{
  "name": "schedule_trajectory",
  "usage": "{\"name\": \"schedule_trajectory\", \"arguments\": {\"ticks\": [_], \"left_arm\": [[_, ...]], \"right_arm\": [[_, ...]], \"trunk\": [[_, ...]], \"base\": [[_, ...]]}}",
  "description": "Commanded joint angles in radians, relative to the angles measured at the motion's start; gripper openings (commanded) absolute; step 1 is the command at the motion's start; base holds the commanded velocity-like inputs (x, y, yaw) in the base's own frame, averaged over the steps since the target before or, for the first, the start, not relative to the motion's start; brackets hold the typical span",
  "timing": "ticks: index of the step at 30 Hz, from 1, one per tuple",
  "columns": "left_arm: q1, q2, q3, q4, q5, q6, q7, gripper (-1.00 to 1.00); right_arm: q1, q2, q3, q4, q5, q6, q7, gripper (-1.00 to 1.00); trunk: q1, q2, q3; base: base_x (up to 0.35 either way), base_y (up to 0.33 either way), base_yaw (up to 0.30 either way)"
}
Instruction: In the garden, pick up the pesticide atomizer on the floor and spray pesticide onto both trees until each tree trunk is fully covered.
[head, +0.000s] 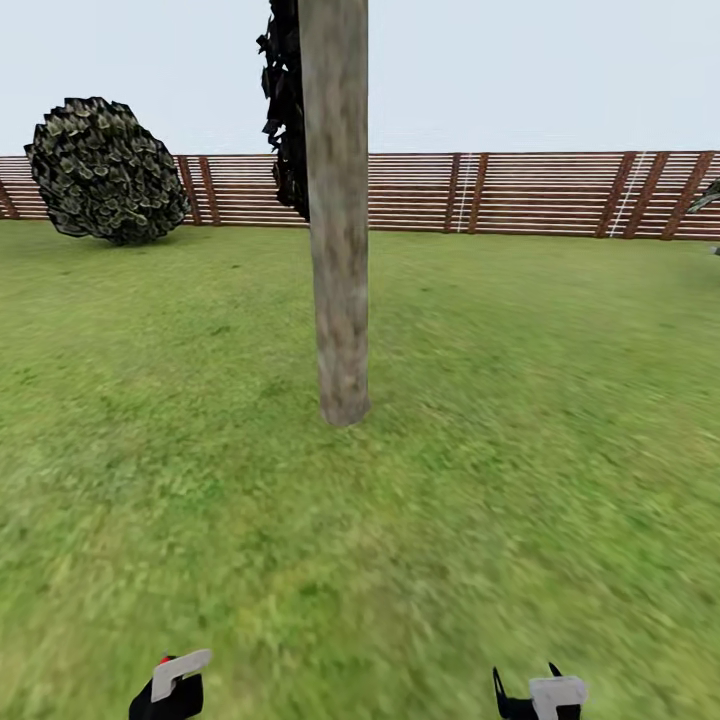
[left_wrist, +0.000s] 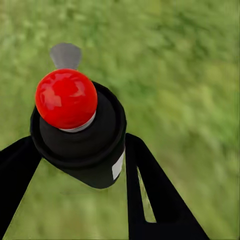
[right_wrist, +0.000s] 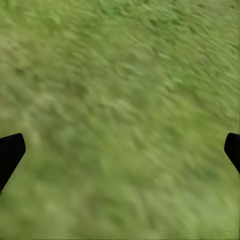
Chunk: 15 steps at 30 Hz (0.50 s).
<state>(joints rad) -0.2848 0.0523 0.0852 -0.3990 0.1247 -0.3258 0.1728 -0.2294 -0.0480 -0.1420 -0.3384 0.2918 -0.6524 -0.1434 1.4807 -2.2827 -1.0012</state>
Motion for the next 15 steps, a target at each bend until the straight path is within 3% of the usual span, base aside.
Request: {"name": "schedule_trajectory", "arguments": {"ticks": [1,10,15], "left_arm": [[-0.001,0.001,-0.002,0.001,0.009,-0.004,0.001,-1.00],[-0.001,-0.001,-0.002,0.002,0.009,-0.004,0.006,-1.00],[-0.001,0.000,-0.002,0.001,0.009,-0.004,0.006,-1.00]], "right_arm": [[-0.001,0.000,-0.004,0.001,0.011,-0.003,-0.005,1.00],[-0.001,0.001,-0.004,0.001,0.010,-0.003,-0.005,1.00],[-0.001,0.001,-0.004,0.000,0.010,-0.003,-0.005,1.00]], "trunk": [[0.000,0.000,-0.001],[0.000,0.000,-0.001],[0.000,0.000,-0.001]], "base": [[0.338,0.000,0.000],[0.338,0.000,0.007],[0.337,0.000,0.181]]}}
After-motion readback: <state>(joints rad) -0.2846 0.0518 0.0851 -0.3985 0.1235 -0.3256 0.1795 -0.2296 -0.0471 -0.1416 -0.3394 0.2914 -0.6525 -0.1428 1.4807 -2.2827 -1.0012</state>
